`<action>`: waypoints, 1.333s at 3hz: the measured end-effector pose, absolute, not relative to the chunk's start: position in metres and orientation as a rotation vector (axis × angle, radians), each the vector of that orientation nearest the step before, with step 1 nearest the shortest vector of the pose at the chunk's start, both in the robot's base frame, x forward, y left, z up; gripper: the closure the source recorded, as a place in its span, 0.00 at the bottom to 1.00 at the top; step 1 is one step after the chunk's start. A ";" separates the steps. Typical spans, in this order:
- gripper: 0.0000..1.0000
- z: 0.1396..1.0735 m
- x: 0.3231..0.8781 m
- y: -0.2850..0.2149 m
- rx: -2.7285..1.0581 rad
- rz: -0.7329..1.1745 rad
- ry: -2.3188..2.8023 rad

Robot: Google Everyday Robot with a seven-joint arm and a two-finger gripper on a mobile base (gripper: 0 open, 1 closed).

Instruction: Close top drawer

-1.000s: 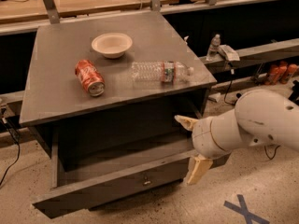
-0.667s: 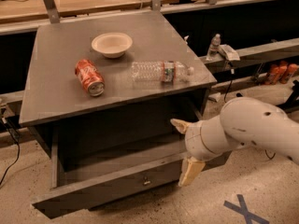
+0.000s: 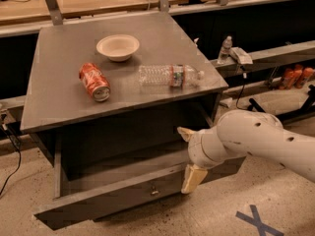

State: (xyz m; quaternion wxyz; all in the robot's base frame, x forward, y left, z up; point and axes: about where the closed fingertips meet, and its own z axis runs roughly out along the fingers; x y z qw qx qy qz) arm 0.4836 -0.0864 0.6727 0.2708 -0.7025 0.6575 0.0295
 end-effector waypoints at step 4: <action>0.02 0.667 0.542 -0.066 -1.833 0.100 1.758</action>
Offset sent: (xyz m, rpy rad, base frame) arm 0.0408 0.0165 -0.0046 0.0545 -0.0231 -0.0234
